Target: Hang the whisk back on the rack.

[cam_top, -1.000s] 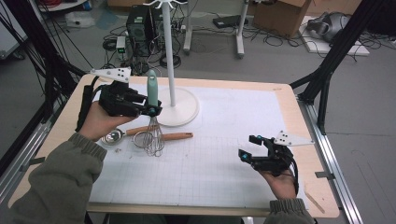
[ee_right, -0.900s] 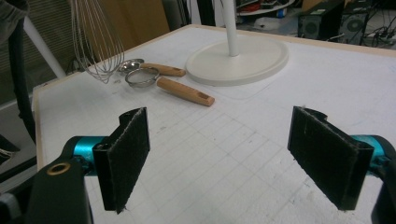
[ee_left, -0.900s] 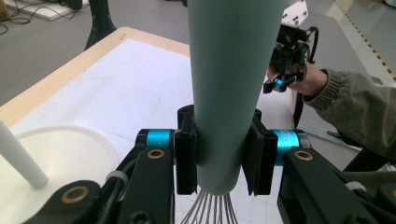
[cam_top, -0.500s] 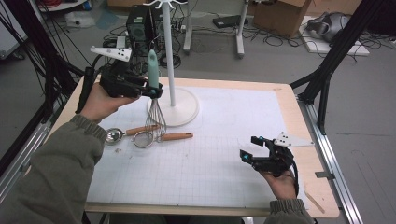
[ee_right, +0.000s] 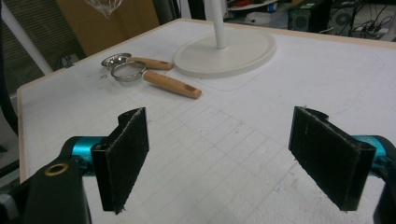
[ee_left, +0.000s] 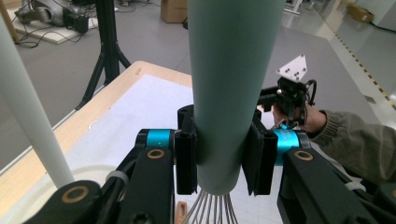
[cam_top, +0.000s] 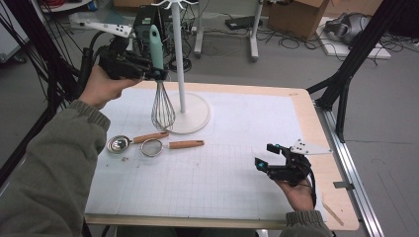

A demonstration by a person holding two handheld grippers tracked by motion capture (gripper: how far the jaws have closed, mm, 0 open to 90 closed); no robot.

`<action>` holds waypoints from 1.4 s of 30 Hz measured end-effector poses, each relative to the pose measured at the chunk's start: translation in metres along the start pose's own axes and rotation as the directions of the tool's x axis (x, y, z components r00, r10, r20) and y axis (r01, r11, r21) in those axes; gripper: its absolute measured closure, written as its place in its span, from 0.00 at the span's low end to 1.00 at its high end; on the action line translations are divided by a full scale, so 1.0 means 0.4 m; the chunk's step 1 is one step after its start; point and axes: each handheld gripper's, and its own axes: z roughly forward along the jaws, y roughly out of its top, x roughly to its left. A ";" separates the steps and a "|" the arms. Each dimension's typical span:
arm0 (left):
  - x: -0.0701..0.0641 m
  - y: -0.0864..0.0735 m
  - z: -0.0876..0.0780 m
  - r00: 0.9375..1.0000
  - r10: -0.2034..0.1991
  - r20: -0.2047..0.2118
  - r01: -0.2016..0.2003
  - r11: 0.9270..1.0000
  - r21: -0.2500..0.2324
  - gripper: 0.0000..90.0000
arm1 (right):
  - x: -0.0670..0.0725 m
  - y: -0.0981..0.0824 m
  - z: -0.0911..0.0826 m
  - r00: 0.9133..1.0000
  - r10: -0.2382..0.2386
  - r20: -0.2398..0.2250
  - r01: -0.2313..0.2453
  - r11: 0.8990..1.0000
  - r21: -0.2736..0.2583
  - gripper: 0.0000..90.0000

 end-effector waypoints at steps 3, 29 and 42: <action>0.016 0.020 0.001 1.000 0.009 -0.015 -0.009 1.000 0.010 0.77 | 0.003 0.000 -0.001 1.000 -0.002 -0.001 0.002 1.000 0.003 0.21; 0.130 0.074 0.041 0.994 -0.085 0.075 0.089 0.994 -0.059 0.77 | -0.003 -0.001 -0.014 1.000 -0.002 0.007 0.002 1.000 -0.021 0.21; 0.163 0.061 0.065 0.988 -0.117 0.102 0.123 0.991 -0.058 0.77 | -0.003 0.000 -0.019 1.000 -0.006 0.003 0.006 0.999 -0.035 0.21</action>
